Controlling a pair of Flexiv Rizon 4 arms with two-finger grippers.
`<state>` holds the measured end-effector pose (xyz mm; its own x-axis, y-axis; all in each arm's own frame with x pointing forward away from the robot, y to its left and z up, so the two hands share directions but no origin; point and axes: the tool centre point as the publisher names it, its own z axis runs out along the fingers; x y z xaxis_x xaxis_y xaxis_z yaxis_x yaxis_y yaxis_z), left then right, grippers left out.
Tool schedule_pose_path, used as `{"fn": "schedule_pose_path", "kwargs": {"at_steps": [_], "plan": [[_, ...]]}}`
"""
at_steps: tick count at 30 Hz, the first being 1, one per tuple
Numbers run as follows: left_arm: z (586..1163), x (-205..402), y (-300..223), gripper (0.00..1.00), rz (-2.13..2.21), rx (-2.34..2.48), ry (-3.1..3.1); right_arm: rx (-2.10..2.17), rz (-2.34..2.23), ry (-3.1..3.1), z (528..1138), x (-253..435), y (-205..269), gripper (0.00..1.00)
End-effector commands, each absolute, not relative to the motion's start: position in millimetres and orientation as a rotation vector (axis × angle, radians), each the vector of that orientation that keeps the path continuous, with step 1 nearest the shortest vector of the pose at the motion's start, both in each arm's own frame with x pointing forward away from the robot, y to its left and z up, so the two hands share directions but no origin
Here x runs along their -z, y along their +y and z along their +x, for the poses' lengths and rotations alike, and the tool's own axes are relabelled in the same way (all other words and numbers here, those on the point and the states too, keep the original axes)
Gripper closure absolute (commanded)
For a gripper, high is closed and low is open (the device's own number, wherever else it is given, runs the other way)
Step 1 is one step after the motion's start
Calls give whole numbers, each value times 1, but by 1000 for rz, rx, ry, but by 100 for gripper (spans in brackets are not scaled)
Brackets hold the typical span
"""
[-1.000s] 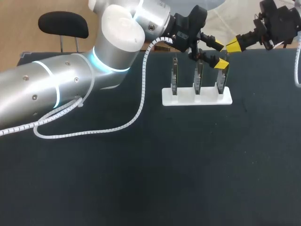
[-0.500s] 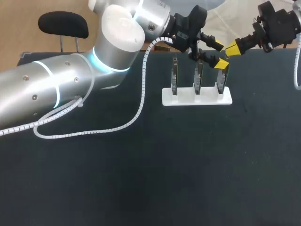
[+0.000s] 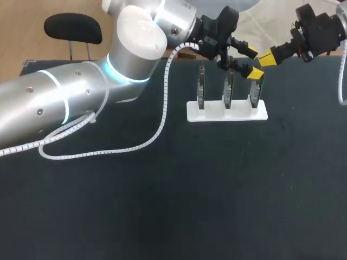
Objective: Pick up the optical module with the left hand, and insert it into the network port with the right hand.
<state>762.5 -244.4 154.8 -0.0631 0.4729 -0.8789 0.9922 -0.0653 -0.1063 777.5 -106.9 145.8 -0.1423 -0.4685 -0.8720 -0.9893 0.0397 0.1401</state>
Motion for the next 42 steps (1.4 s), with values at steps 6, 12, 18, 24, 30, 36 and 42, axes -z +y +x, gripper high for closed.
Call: {"fn": "schedule_pose_path", "kwargs": {"at_steps": [6,12,18,24,30,36,42], "plan": [[764,-155,-245,0,1597,1072,1590,-1049,-1485,1693,779,-141,-108,100],[764,-155,-245,0,1597,1072,1590,-1054,-1484,1699,779,-138,-107,100],[764,-155,-245,0,1597,1072,1590,-1062,-1482,1705,778,-135,-107,100],[764,-155,-245,0,1597,1072,1590,-1066,-1479,1712,777,-133,-107,100],[764,-155,-245,0,1597,1072,1590,-1068,-1470,1708,777,-133,-108,100],[764,-155,-245,0,1597,1072,1590,-1068,-1454,1686,779,-141,-107,100],[764,-155,-245,0,1597,1072,1590,-1052,-1432,1652,782,-157,-110,100]]}}
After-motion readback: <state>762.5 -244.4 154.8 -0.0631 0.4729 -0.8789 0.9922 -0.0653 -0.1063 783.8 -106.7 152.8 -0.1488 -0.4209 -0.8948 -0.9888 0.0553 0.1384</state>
